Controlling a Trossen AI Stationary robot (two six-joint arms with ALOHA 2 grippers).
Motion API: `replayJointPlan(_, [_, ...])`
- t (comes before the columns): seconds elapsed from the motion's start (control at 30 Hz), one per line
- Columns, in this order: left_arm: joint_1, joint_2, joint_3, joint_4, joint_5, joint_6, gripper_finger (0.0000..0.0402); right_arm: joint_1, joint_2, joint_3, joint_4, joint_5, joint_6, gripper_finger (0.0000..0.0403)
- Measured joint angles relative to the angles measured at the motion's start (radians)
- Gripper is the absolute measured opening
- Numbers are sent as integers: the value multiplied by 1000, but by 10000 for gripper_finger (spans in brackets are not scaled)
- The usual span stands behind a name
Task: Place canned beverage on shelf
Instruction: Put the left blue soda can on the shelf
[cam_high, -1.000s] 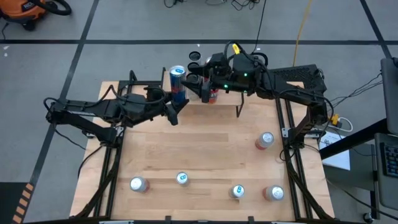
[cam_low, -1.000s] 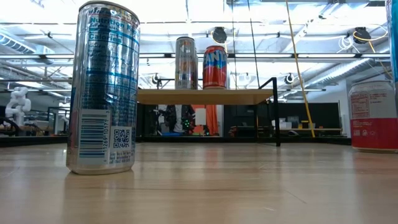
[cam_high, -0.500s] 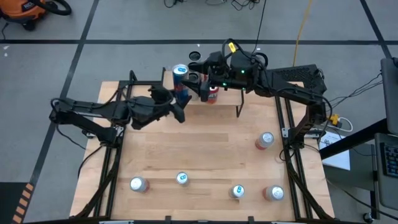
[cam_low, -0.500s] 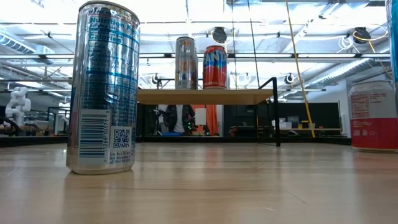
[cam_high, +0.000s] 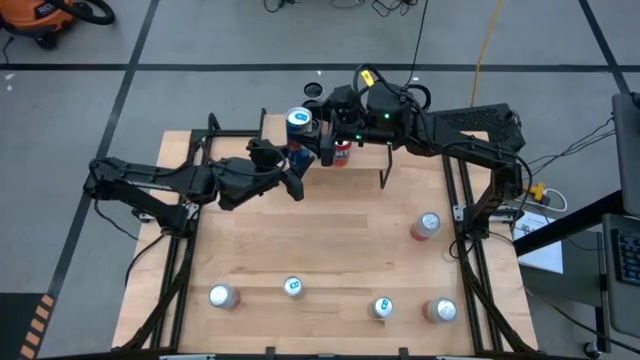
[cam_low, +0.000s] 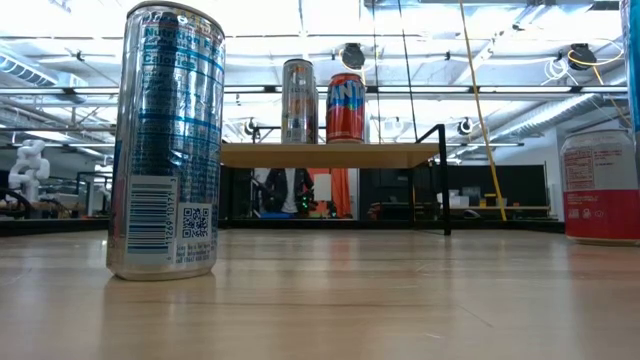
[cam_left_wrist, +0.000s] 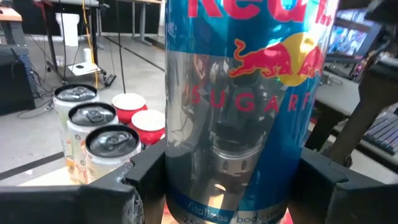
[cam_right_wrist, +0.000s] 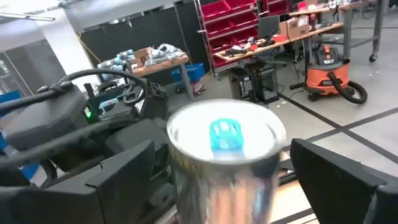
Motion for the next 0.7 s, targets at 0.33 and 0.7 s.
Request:
replayJointPlan(0.33, [0,0,0,-1,5,-1,244,0,31,0,13,-20,8,332])
replayJointPlan(0.7, [0,0,0,-1,4,-1,244,0,30,0,11,-18,-15,234])
